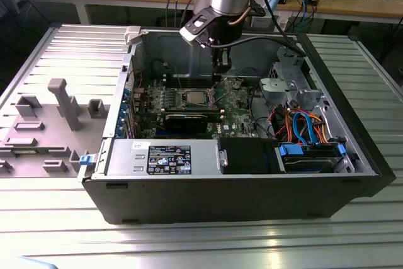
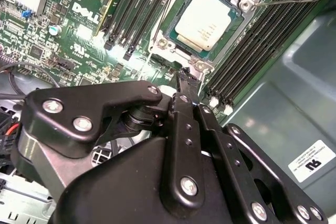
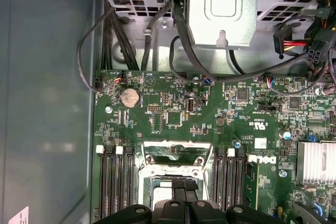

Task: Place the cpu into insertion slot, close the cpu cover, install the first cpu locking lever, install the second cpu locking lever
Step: 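Close the cpu cover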

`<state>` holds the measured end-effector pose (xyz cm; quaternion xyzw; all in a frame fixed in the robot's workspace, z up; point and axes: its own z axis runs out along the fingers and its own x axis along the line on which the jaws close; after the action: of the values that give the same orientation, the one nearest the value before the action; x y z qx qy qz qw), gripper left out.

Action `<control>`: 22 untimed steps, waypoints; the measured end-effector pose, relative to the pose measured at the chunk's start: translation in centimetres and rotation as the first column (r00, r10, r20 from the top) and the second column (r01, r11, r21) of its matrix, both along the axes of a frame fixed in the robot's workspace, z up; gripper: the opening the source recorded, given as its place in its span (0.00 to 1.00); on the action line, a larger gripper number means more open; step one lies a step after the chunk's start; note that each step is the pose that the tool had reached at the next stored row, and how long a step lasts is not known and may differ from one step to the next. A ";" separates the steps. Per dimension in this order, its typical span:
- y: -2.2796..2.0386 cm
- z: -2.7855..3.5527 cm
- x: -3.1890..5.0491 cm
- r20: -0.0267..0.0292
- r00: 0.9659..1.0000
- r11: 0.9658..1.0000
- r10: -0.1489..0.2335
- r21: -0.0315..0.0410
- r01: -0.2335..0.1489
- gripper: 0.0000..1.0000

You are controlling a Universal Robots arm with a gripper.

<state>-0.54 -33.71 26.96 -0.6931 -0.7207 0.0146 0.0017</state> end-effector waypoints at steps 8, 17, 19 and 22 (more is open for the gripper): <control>0.02 -0.01 0.75 -0.001 1.000 1.000 0.000 0.000 0.000 0.11; 0.06 -0.02 1.64 -0.003 1.000 1.000 0.000 0.000 0.000 0.11; 0.07 -0.02 1.86 -0.003 1.000 1.000 0.000 0.000 0.000 0.11; 0.08 -0.03 2.23 -0.004 1.000 1.000 0.000 0.000 0.000 0.11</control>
<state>1.69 -33.63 26.92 -0.6930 -0.7207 0.0158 0.0030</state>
